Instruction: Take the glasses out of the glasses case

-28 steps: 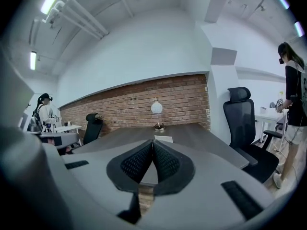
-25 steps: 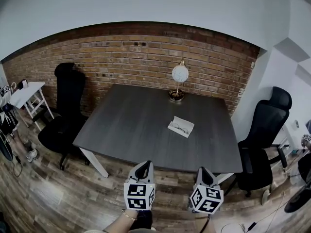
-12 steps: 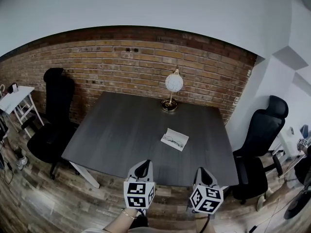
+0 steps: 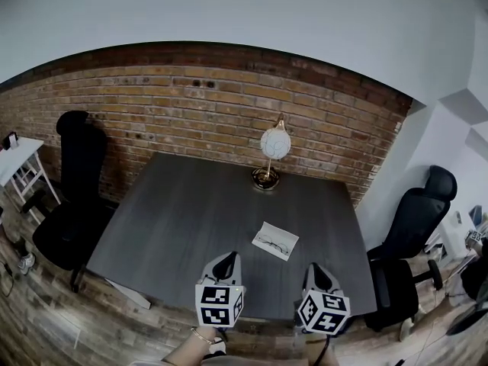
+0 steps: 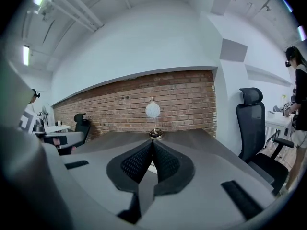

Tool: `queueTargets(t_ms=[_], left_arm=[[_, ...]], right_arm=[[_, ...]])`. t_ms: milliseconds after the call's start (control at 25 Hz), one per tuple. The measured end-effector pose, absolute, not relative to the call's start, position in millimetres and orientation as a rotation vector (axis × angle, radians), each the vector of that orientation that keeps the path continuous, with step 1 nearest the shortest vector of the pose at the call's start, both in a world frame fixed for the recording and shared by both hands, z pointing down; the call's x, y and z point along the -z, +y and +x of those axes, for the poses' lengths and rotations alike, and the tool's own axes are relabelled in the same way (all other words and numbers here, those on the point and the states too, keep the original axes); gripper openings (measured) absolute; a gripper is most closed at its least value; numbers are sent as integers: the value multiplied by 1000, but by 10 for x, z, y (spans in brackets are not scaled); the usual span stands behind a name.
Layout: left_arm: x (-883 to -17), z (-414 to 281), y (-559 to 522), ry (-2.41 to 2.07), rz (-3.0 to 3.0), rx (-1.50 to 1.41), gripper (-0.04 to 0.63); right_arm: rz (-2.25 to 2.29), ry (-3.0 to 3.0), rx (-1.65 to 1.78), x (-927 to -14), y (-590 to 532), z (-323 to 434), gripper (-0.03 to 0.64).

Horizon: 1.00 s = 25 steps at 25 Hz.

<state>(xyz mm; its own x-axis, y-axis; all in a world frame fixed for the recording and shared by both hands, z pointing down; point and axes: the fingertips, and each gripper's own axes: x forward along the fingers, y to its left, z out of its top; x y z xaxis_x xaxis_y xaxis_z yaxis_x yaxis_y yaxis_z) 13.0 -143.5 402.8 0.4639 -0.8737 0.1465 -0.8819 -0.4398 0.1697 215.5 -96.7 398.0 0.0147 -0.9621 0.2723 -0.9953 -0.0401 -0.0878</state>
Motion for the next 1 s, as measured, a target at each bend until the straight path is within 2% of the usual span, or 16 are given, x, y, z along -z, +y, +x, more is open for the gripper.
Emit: queueTargets(t_ms=[440,1000], left_arm=[[-4156,93,-2188,-1491,2488,-91,14],[-4477,330,-2385,-1517,2396,-210,14]], right_arm=[[2145,-2050,-398,-4067,-1684,2128,32],[2024,-2069,-457,-4303,-2021,2344,32]])
